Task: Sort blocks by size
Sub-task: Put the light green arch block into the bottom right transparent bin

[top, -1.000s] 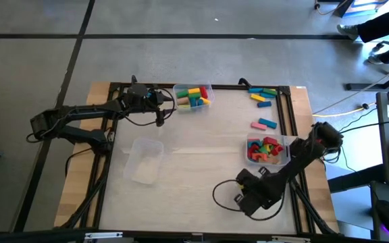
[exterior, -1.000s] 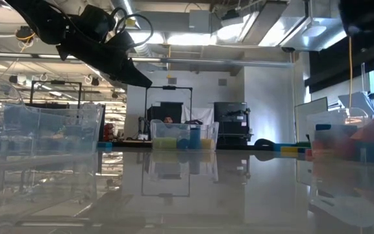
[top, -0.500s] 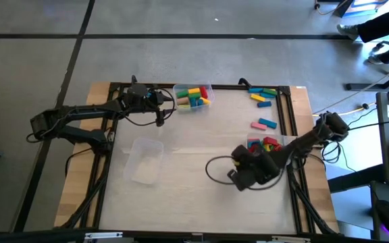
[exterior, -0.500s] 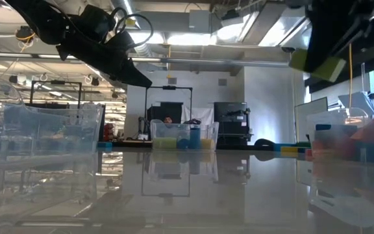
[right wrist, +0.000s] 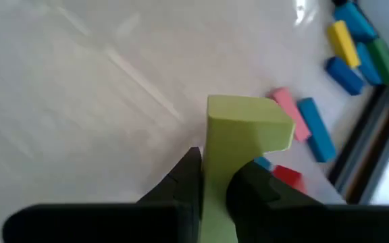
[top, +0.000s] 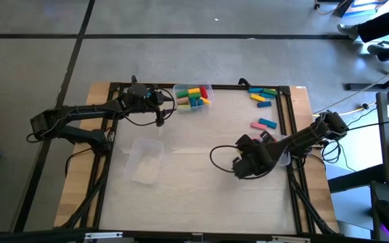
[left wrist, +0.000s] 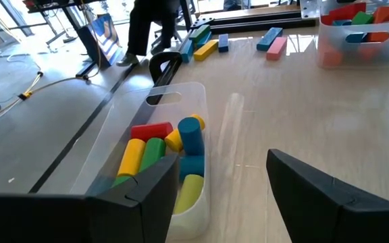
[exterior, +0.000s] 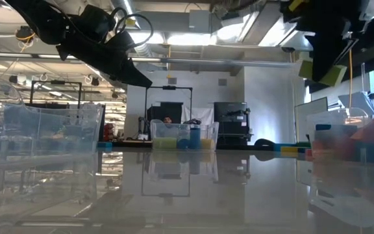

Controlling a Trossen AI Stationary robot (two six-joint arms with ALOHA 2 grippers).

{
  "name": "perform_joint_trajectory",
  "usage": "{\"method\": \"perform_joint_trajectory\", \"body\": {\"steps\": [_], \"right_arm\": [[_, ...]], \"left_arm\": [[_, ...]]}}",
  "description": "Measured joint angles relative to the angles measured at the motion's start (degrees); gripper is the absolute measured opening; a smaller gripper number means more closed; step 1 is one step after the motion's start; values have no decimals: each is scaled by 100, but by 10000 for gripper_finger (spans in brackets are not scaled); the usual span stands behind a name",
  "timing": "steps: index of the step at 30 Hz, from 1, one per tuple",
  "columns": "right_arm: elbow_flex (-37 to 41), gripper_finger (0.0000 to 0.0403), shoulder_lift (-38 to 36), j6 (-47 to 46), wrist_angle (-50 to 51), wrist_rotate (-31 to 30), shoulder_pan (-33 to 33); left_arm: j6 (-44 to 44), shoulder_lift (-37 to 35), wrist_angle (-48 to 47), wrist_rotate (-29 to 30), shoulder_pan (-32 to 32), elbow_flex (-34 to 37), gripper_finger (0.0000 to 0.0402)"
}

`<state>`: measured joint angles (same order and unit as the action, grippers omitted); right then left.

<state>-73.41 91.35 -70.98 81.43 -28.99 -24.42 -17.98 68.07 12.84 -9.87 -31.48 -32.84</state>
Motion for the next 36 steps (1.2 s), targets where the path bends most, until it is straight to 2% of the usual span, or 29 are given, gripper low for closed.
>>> {"method": "perform_joint_trajectory", "body": {"steps": [7,10,16,19,23,27,31,36], "right_arm": [[59,53,-86,-53,447,-62,147],[557,53,-485,-160,330,-25,232],[2140,53,-1793,-680,-805,459,455],[2683,53,-2299,-836,-1544,620,460],[3024,53,-2607,-838,-2165,822,459],[3051,57,-2550,-834,-2233,929,459],[3051,83,-2461,-865,-2335,907,459],[3051,144,-2413,-929,-2295,1088,459]], "left_arm": [[-2,0,0,0,0,0,218],[-43,0,0,0,0,0,218],[-53,0,0,0,0,0,218],[-61,0,2,0,0,0,218],[-48,0,-17,0,-1,-2,218],[66,0,-80,0,0,-2,218],[107,0,-102,0,0,-4,218],[107,1,-114,0,0,-4,218]]}}
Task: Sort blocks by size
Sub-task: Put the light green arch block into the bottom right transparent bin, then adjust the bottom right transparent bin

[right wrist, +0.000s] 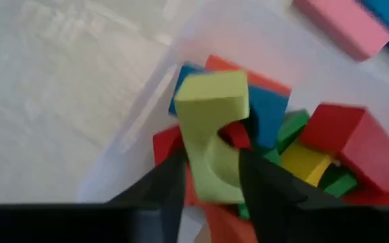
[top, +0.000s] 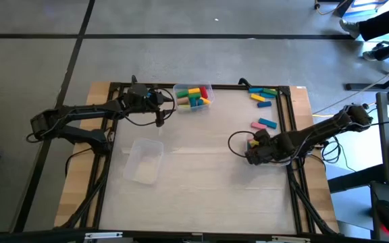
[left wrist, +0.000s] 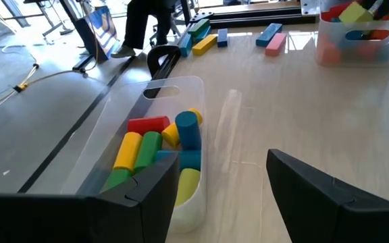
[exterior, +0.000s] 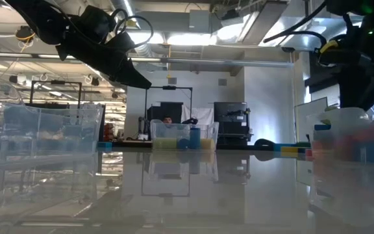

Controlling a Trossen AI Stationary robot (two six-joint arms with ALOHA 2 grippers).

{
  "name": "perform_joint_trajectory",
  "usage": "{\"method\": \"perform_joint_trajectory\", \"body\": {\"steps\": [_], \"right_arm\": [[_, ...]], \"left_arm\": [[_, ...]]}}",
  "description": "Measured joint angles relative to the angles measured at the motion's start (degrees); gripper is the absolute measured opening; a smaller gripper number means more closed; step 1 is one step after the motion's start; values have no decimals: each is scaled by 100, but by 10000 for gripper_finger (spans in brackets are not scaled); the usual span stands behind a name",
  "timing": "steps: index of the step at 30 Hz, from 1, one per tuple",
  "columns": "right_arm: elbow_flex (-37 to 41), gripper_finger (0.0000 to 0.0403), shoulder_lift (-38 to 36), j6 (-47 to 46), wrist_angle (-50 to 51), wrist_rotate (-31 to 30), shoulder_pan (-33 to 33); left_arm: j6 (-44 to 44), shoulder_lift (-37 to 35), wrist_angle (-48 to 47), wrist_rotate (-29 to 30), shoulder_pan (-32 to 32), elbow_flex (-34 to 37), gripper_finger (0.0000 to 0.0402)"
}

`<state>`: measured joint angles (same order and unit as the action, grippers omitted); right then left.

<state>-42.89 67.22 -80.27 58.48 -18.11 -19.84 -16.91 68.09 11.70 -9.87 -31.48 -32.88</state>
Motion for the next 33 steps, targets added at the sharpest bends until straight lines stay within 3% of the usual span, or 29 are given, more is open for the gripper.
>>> {"method": "perform_joint_trajectory", "body": {"steps": [3,8,16,20,23,27,33], "right_arm": [[-111,176,1,104,52,229,0],[-598,204,-38,146,289,82,0],[-891,209,-55,269,413,-1800,231],[-724,209,-52,263,416,-2018,762],[-538,209,-52,230,414,-1705,1248],[-289,209,-50,225,384,-808,1784],[-81,209,-59,276,285,51,1910]], "left_arm": [[-22,-1,28,0,-2,0,218],[-40,-1,97,0,-2,0,218],[-110,-1,97,0,-1,0,218],[-107,-1,96,0,0,0,218],[-104,-1,96,0,0,0,218],[3,-1,78,0,-1,0,218],[0,-1,68,0,0,0,218]]}}
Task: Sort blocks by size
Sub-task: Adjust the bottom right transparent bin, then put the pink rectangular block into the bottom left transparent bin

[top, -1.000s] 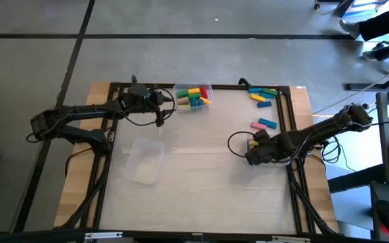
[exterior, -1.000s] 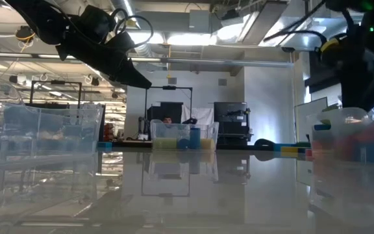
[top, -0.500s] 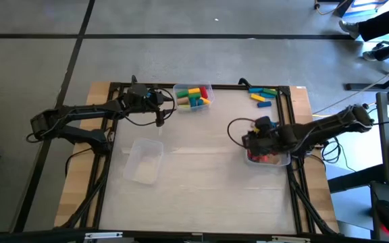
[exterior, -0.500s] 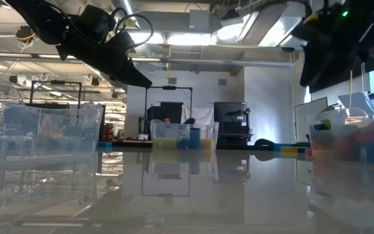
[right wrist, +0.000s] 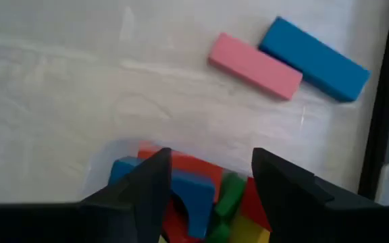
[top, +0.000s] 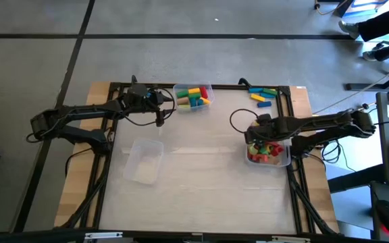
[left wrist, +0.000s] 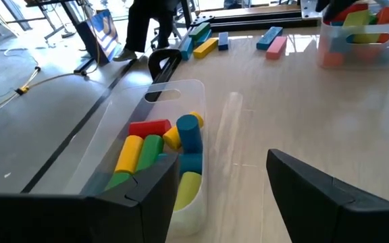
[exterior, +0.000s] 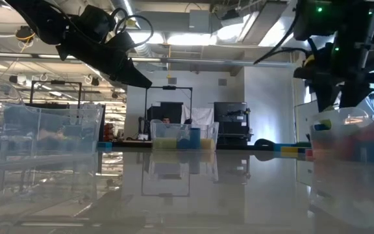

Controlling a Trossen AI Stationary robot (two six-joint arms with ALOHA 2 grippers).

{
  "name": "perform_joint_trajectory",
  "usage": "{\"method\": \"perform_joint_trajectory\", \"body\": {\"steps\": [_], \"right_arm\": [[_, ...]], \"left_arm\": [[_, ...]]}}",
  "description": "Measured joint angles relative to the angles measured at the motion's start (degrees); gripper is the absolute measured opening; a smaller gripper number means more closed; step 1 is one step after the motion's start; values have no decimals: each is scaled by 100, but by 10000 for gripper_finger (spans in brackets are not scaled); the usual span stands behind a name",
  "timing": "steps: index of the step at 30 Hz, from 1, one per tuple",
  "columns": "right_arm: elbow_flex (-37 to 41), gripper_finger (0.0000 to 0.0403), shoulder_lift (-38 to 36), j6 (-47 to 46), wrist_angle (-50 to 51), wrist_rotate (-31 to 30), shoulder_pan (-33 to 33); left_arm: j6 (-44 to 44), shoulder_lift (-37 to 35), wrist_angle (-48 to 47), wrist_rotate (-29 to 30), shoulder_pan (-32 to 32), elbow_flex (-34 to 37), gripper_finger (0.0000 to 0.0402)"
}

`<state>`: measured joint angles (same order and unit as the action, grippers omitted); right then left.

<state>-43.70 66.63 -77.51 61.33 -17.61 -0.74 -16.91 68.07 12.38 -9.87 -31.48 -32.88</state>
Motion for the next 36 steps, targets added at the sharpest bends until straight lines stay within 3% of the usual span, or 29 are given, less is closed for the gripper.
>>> {"method": "perform_joint_trajectory", "body": {"steps": [12,14,19,25,30,36], "right_arm": [[-208,209,17,-158,30,1115,-497],[-324,209,17,-86,18,1007,-488],[-503,209,13,426,-20,-1,-105],[-252,209,15,1620,-33,-399,812],[138,209,17,3560,-813,-366,1467],[210,209,314,5842,-1693,270,2043]], "left_arm": [[2,2,-4,0,0,2,218],[2,2,24,0,0,2,218],[-28,2,73,0,0,2,218],[-33,2,159,0,0,2,218],[-41,2,160,0,0,2,218],[-41,2,157,0,0,2,218]]}}
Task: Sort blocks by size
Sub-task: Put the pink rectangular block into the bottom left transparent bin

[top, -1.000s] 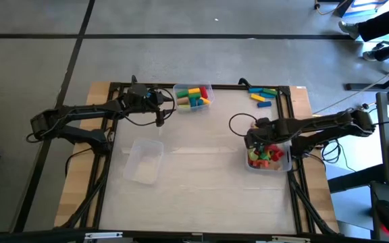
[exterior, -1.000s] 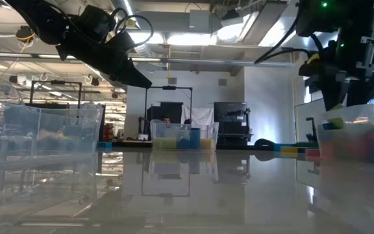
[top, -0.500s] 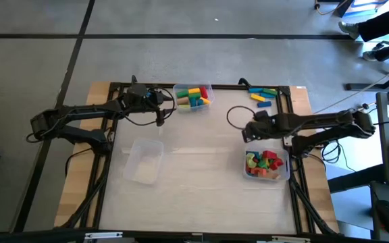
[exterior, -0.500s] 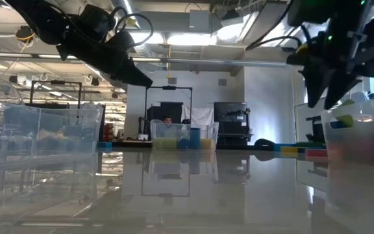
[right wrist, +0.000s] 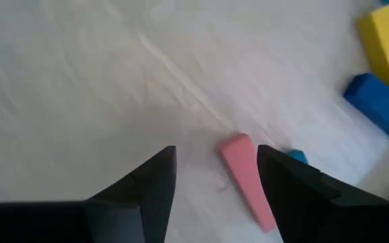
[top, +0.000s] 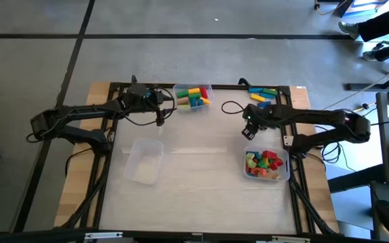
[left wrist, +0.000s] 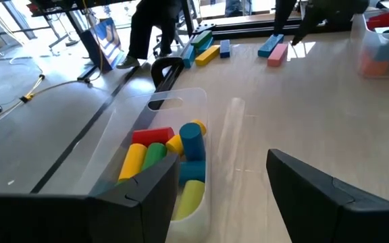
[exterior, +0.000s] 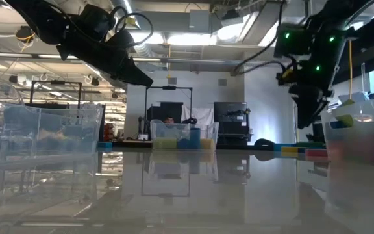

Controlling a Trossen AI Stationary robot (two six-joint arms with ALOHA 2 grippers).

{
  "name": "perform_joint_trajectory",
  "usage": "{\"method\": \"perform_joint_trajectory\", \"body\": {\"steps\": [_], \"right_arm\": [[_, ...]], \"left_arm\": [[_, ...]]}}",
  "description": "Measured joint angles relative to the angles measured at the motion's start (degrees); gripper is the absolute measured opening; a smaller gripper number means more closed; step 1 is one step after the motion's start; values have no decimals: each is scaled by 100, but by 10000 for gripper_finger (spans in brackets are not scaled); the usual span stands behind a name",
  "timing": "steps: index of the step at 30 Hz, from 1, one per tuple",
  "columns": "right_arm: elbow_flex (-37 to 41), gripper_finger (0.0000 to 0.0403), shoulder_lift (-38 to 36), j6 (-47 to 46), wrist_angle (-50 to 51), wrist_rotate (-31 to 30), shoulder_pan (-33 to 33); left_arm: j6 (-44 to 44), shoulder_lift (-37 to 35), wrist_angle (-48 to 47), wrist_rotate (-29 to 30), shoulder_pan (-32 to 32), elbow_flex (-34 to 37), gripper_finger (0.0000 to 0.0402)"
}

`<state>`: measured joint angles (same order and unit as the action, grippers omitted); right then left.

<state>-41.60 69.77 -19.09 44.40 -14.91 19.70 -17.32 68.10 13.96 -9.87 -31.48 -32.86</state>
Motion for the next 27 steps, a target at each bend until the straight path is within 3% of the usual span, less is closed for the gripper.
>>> {"method": "perform_joint_trajectory", "body": {"steps": [12,22,27], "right_arm": [[7,209,1101,1642,107,607,1037],[-22,209,1701,2271,-147,708,1384],[-17,191,1773,2495,-147,1102,1580]], "left_arm": [[52,0,20,0,0,0,218],[-109,0,181,-1,0,2,218],[-111,0,509,-4,11,2,218]]}}
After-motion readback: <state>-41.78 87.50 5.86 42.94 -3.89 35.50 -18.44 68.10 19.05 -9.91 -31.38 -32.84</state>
